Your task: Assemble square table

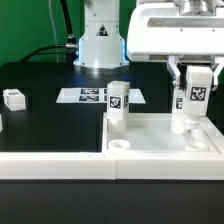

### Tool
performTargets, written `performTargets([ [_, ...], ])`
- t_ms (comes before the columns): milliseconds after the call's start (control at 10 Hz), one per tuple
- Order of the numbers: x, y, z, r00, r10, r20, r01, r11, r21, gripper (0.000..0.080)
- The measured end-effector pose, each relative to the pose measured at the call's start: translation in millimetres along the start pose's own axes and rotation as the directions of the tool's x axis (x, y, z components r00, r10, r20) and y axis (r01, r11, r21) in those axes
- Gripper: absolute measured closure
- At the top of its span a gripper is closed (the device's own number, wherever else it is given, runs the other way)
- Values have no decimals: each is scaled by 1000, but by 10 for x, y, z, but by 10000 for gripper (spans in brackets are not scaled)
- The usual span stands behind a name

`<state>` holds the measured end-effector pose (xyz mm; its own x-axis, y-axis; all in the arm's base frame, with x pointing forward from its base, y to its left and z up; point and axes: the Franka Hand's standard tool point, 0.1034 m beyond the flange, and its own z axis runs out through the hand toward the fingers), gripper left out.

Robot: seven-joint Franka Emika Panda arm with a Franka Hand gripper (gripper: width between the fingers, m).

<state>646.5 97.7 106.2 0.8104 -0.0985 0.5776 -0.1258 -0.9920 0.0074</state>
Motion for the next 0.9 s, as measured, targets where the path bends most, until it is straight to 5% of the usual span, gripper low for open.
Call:
performTargets([
  [900, -10, -63, 233, 1000, -25, -2, 25, 1000, -11, 512],
])
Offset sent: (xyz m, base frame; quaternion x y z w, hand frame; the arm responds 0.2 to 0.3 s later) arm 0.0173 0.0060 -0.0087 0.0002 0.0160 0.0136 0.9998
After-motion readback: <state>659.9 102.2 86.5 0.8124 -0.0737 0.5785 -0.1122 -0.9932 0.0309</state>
